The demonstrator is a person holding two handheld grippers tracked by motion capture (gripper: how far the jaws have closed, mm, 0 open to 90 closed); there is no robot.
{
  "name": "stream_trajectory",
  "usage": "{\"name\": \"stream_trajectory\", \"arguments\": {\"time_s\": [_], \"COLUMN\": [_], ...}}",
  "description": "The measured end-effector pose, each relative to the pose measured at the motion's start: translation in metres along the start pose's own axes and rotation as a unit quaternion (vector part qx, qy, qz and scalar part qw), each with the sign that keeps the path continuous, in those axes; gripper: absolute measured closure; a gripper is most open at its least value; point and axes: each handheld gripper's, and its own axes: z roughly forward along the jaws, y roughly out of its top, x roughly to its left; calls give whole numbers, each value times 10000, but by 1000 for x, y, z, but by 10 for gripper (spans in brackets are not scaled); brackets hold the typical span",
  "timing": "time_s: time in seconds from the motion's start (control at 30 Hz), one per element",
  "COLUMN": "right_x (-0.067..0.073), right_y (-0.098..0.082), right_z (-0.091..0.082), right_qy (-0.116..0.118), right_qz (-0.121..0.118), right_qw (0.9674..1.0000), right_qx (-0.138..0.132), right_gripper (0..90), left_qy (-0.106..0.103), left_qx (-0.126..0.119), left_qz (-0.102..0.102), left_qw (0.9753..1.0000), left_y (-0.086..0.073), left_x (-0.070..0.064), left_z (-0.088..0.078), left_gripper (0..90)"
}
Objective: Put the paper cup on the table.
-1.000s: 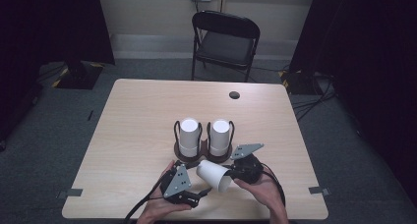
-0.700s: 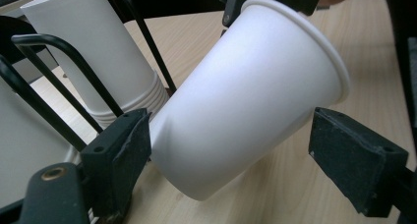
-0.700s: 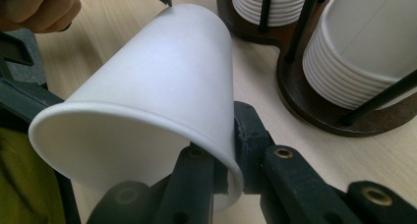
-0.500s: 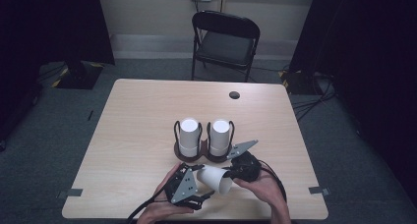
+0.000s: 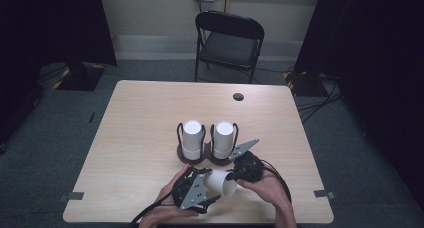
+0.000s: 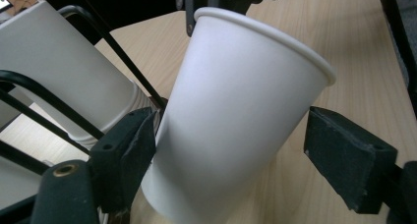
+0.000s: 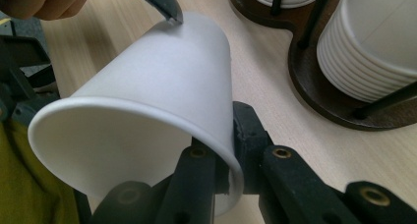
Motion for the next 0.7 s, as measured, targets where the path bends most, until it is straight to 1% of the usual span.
{"name": "stream_trajectory", "arguments": {"time_s": [0.07, 0.1, 0.13, 0.17, 0.23, 0.27, 0.3, 0.4, 0.43, 0.47, 0.5, 0.57, 0.6, 0.67, 0.7], "right_x": [0, 0, -1, -1, -1, -1, -1, -1, -1, 0, 0, 1, 3, 2, 1], "right_y": [1, 2, 2, 3, 3, 4, 4, 4, 4, 4, 5, 5, 6, 6, 6], "right_z": [2, 2, 3, 3, 3, 3, 4, 4, 5, 6, 6, 7, 8, 8, 7], "right_qy": [20, 33, 60, 90, 92, 41, 50, 57, 66, 90, 93, 102, 91, 72, 80], "right_qz": [-4, 19, 17, 16, 53, 47, 61, 85, 91, 116, 104, 88, 68, 87, 126], "right_qw": [10000, 10000, 10000, 10000, 9999, 10000, 10000, 9999, 9999, 9999, 9999, 9999, 9999, 9999, 9999], "right_qx": [30, 41, 19, -3, 10, 21, 16, 16, 8, 18, 12, 0, -13, -18, -19], "right_gripper": [873, 879, 884, 884, 884, 884, 884, 885, 886, 887, 888, 888, 890, 890, 890], "left_qy": [-18, -66, -42, -32, -15, -30, -24, -33, -40, -52, -34, -35, 6, -1, 47], "left_qx": [5, 2, -7, 47, 7, -19, 7, -24, -37, 15, -21, -3, 56, 84, 63], "left_qz": [5, 13, 31, 112, 81, 76, 92, 73, 103, 150, 130, 156, 203, 181, 195], "left_qw": [10000, 10000, 10000, 9999, 10000, 10000, 10000, 10000, 9999, 9999, 9999, 9999, 9998, 9998, 9998], "left_y": [0, 1, 2, 3, 4, 6, 7, 8, 9, 11, 12, 13, 14, 14, 14], "left_x": [0, -1, -2, -2, -3, -2, -3, -4, -4, -5, -6, -6, -7, -7, -6], "left_z": [1, 2, 3, 3, 4, 4, 5, 6, 7, 9, 11, 12, 14, 15, 16], "left_gripper": [194, 201, 219, 215, 213, 208, 206, 201, 199, 194, 192, 184, 184, 185, 185]}}
